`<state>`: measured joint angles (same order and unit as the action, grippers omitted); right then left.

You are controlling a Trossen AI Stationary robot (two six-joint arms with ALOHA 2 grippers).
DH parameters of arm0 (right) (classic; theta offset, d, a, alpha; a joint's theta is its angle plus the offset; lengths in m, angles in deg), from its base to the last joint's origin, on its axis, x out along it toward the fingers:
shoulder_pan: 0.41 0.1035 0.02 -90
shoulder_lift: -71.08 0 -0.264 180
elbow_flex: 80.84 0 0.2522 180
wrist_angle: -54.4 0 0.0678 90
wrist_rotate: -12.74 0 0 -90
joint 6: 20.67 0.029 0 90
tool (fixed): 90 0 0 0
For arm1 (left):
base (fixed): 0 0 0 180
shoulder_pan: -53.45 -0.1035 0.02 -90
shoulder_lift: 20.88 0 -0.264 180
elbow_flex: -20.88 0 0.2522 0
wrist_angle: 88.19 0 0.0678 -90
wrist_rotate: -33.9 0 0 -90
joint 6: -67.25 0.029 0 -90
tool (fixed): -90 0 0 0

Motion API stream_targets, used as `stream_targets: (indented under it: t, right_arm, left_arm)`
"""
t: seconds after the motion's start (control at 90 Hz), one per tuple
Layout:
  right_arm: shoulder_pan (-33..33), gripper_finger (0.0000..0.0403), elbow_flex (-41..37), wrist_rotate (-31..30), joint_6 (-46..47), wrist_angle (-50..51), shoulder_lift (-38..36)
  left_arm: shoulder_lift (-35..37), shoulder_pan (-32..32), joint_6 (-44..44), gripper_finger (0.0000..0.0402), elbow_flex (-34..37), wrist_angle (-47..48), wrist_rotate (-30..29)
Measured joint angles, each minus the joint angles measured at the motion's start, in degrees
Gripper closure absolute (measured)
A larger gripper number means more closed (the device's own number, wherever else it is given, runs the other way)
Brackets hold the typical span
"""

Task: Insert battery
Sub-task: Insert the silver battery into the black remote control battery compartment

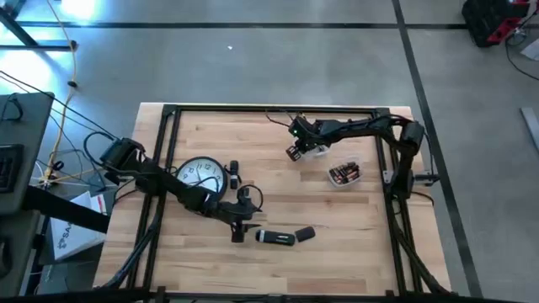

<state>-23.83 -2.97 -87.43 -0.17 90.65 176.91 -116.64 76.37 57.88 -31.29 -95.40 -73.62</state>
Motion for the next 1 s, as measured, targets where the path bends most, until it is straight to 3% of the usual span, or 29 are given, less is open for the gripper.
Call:
stream_targets:
  t: [0.456, 0.7, 1.0]
  right_arm:
    - [8.0, 0.0403, 0.2, -6.5, 0.3, 6.1, -11.3]
    - [20.6, 0.0403, 0.2, -7.3, 4.7, 6.0, -14.4]
    - [39.2, 0.0403, 0.3, -10.8, 9.4, -2.1, -9.7]
  left_arm:
    - [0.0, 0.0, -0.9, 0.0191, 0.0, 0.2, 0.0]
    - [0.0, 0.0, -1.0, 0.0191, 0.0, 0.6, 0.0]
    - [0.0, 0.0, -1.0, 0.0191, 0.0, 0.3, -1.4]
